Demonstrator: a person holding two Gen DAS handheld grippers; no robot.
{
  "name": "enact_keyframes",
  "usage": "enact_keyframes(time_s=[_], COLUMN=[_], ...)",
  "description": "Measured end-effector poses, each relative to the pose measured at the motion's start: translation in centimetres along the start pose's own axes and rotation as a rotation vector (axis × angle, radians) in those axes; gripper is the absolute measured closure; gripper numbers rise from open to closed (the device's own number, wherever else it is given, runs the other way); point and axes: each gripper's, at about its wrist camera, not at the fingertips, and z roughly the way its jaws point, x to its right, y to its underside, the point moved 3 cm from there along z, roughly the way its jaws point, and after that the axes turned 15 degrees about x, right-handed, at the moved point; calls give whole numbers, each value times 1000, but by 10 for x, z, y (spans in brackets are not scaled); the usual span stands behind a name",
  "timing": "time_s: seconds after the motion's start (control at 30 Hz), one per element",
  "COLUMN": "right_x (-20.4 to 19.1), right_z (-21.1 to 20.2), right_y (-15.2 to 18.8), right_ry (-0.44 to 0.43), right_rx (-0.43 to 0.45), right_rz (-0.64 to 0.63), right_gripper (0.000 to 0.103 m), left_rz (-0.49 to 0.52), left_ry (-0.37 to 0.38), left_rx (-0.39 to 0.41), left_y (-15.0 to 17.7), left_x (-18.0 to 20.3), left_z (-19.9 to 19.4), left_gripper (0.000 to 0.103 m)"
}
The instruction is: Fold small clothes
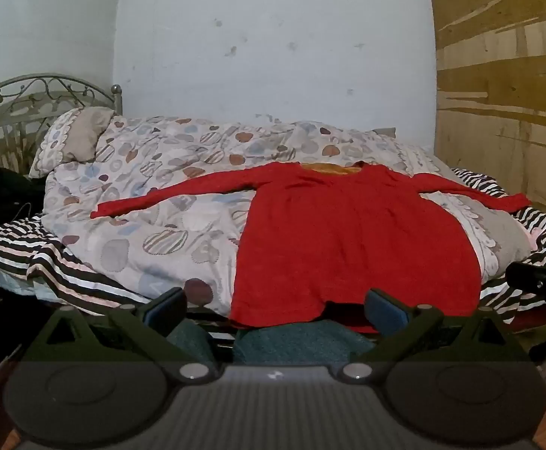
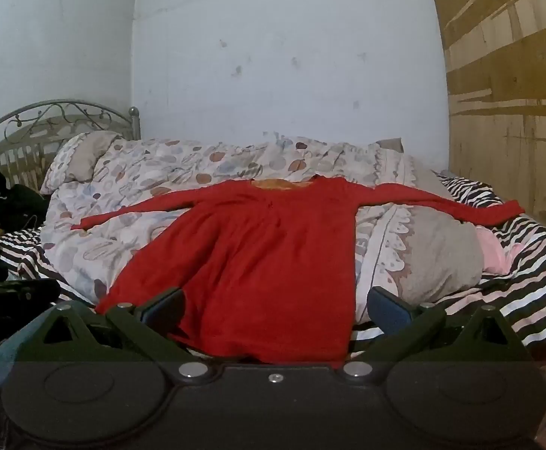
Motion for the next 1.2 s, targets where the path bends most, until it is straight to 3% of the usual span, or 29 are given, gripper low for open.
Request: enact_keyframes(time_s=[1.2], right_x=[-5], right_z=[-1], right_y=[2], right_ry=[1], right_rx=[-3], right_rz=[0], right_gripper=[0], left_rz=[-6], left_ry=[20], left_rx=[-21], left_y=[0], left_x=[-2], left_z=[1], left_gripper=[0])
